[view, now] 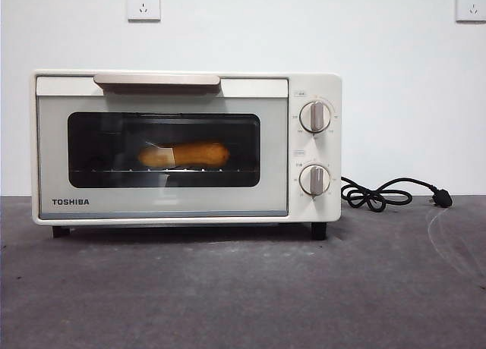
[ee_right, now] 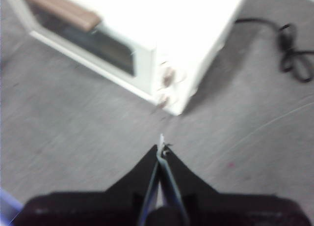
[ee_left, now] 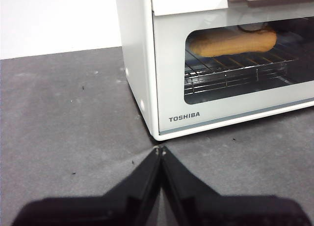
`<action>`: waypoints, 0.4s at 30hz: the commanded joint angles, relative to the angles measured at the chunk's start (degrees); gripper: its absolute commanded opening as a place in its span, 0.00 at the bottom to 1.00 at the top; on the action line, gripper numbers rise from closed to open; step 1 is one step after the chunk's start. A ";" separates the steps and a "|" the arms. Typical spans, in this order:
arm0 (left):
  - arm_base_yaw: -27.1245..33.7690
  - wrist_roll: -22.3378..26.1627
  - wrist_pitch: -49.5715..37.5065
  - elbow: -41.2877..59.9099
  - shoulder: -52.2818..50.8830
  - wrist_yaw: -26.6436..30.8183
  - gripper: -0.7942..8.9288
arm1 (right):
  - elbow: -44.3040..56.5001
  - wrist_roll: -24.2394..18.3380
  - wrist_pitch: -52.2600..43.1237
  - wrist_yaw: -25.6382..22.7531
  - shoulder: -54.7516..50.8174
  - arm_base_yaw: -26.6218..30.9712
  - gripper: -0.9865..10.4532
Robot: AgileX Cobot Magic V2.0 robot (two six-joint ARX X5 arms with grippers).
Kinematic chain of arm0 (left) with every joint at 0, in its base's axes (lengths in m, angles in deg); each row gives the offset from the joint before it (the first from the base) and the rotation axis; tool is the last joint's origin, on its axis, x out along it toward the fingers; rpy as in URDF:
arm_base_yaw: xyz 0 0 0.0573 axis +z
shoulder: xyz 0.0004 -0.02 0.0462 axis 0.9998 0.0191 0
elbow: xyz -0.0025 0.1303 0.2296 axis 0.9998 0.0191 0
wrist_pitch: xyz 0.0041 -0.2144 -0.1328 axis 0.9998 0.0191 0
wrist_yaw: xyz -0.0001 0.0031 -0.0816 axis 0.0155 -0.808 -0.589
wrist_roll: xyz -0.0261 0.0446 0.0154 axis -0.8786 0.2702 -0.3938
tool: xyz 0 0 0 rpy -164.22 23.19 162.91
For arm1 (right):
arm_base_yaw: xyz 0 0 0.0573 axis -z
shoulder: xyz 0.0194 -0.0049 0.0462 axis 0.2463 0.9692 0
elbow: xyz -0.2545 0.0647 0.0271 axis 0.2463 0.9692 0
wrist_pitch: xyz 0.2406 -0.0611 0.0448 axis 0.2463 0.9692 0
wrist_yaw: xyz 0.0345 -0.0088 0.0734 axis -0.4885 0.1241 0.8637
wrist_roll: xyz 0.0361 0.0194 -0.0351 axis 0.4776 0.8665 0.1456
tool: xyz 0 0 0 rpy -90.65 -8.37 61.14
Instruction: Take the corn from the table,put the corn in the oven
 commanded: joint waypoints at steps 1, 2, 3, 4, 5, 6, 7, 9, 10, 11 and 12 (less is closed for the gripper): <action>0.17 0.07 -0.44 0.42 -0.13 0.11 0.08 | 1.25 -2.40 -5.66 -0.04 -2.99 5.18 0.09; 0.17 0.07 -0.44 0.42 -0.13 0.11 0.08 | 2.56 -2.08 -8.98 0.94 -4.39 7.91 0.09; 0.17 0.07 -0.44 0.42 -0.13 0.11 0.08 | 4.09 -1.62 -12.00 2.47 -5.81 10.40 0.09; 0.17 0.07 -0.44 0.42 -0.11 0.13 0.08 | 6.27 -1.01 -15.47 4.72 -7.69 13.46 0.09; 0.17 0.07 -0.44 0.42 -0.11 0.11 0.08 | 9.01 -0.42 -18.99 7.15 -9.79 16.63 0.09; 0.17 0.07 -0.44 0.42 -0.11 0.11 0.08 | 11.74 -0.13 -21.79 9.11 -11.76 19.41 0.09; 0.17 0.07 -0.44 0.42 -0.11 0.11 0.08 | 15.21 0.04 -24.68 10.88 -14.12 22.58 0.09; 0.17 0.07 -0.44 0.42 -0.11 0.11 0.08 | 22.40 0.02 -29.07 12.04 -19.26 28.00 0.09; 0.17 0.07 -0.44 0.42 -0.11 0.11 0.08 | 27.10 0.02 -31.23 12.02 -22.58 30.80 0.09; 0.17 0.07 -0.44 0.42 -0.11 0.11 0.08 | 30.82 0.00 -32.70 12.00 -24.96 32.65 0.09; 0.17 0.07 -0.44 0.42 -0.11 0.11 0.08 | 34.49 0.02 -34.18 12.02 -27.32 34.21 0.09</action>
